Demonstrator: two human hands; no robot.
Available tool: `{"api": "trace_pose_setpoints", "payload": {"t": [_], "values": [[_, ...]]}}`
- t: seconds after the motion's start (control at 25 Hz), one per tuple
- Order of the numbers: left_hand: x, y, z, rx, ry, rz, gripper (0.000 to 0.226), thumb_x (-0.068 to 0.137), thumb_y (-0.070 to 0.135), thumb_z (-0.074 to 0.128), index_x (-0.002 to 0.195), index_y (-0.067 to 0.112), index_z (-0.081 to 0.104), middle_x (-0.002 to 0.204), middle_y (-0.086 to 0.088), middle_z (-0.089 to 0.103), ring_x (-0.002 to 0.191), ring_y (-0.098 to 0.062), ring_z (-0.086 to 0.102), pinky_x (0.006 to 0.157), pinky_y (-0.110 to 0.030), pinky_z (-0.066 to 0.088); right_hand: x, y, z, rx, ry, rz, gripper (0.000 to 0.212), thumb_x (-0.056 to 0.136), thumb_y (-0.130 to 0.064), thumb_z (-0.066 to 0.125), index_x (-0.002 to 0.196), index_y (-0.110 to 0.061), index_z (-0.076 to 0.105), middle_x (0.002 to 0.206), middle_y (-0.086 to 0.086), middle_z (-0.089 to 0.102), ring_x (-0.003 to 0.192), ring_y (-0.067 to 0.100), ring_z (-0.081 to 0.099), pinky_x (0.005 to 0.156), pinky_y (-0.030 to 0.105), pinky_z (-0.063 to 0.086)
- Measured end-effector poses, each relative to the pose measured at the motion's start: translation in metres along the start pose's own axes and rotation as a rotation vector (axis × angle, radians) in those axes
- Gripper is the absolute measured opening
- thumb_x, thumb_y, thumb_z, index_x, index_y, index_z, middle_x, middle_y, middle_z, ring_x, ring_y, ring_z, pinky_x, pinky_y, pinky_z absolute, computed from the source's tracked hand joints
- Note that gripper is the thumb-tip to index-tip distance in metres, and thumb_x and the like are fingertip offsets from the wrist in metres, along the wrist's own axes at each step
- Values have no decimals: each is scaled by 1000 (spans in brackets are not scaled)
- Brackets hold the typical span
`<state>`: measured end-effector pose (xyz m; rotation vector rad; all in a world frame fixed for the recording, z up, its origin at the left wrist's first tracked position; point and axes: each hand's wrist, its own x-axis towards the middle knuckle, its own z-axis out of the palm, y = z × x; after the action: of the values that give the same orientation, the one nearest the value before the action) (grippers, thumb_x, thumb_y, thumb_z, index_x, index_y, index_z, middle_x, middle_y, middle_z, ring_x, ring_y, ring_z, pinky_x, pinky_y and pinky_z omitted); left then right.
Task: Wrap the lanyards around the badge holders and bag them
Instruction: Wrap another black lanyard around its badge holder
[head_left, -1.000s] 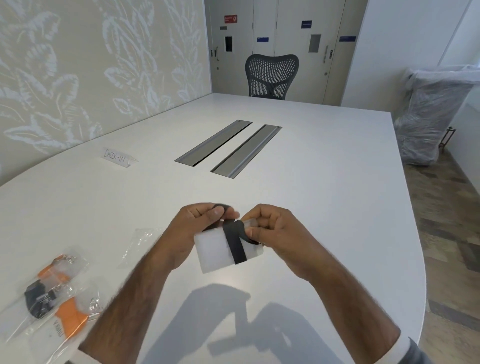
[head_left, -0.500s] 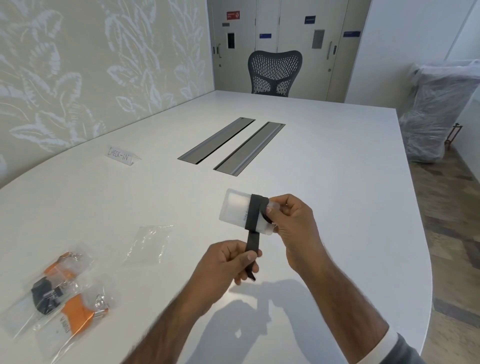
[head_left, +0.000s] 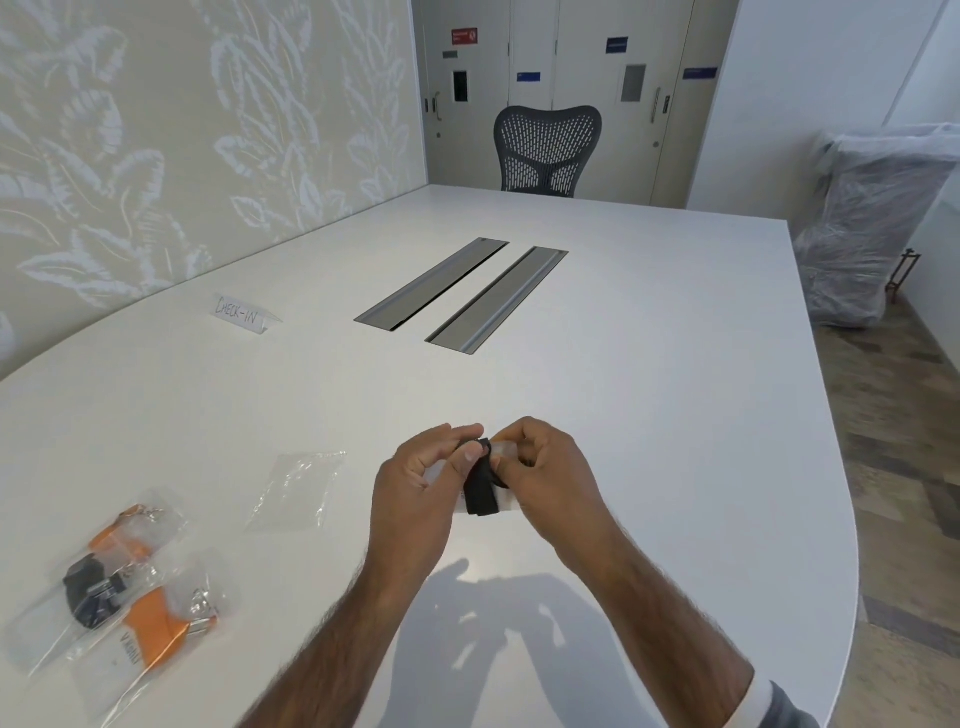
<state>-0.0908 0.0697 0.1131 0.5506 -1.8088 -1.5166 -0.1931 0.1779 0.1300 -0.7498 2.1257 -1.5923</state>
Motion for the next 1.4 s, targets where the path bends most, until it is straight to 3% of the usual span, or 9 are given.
{"api": "trace_pose_setpoints", "payload": {"t": [0.44, 0.56, 0.64, 0.72, 0.84, 0.96, 1.08, 1.24, 1.4], "values": [[2, -23, -30, 446, -274, -26, 17, 90, 32, 76, 107, 33, 78, 102, 22, 74, 103, 5, 64, 87, -13, 44, -16, 32, 15, 154, -84, 175, 3, 88, -13, 66, 89, -12, 69, 87, 14, 76, 77, 25, 70, 72, 33, 48], [-1, -31, -35, 514, -330, -154, 10, 91, 37, 74, 92, 27, 76, 88, 12, 69, 81, -1, 63, 70, -19, 41, -23, 40, 22, 114, -101, 211, 7, 90, -11, 65, 89, -15, 70, 87, 10, 77, 83, 27, 72, 70, 29, 49], [-5, -40, -37, 514, -377, -267, 24, 94, 37, 71, 79, 18, 69, 68, 8, 57, 57, -5, 48, 58, -24, 34, -27, 45, 26, 64, -98, 247, 10, 89, -9, 65, 90, -17, 70, 88, 9, 77, 75, 15, 69, 64, 23, 48], [-9, -46, -37, 519, -420, -362, 35, 98, 37, 65, 69, 18, 59, 58, 10, 42, 50, -7, 35, 52, -26, 27, -29, 49, 31, 34, -85, 290, 15, 89, -8, 62, 94, -20, 70, 87, 8, 74, 71, 12, 64, 59, 21, 45], [-14, -54, -32, 640, -455, -366, 47, 102, 40, 56, 61, 21, 42, 57, 9, 36, 55, -12, 33, 56, -30, 25, -33, 54, 36, -30, -105, 300, 28, 91, -8, 55, 107, -26, 71, 82, -2, 67, 74, 9, 63, 60, 17, 46], [-20, -60, -27, 924, -476, -255, 48, 105, 44, 45, 63, 21, 44, 69, 6, 46, 64, -17, 44, 67, -33, 34, -36, 61, 44, -238, -146, 212, 33, 96, -12, 48, 116, -24, 72, 112, -5, 68, 101, 9, 62, 71, 12, 45], [-31, -66, -21, 1154, -442, -136, 43, 107, 44, 34, 78, 20, 53, 93, 1, 50, 87, -21, 50, 82, -33, 33, -41, 71, 52, -545, -130, 91, 38, 97, -13, 43, 122, -24, 68, 122, -3, 60, 116, 15, 51, 91, 27, 45], [-33, -79, -26, 1162, -373, -104, 35, 102, 56, 43, 92, 25, 55, 98, 7, 44, 96, -18, 49, 86, -30, 33, -50, 75, 59, -771, -91, 6, 36, 99, -18, 39, 119, -27, 68, 121, -6, 55, 115, 17, 45, 93, 32, 37], [-38, -87, -33, 1056, -273, -77, 40, 96, 61, 52, 117, 28, 56, 116, 9, 47, 110, -17, 51, 91, -27, 32, -52, 76, 60, -700, -63, 0, 36, 102, -20, 40, 125, -31, 65, 127, -9, 55, 122, 14, 45, 100, 33, 36]]}}
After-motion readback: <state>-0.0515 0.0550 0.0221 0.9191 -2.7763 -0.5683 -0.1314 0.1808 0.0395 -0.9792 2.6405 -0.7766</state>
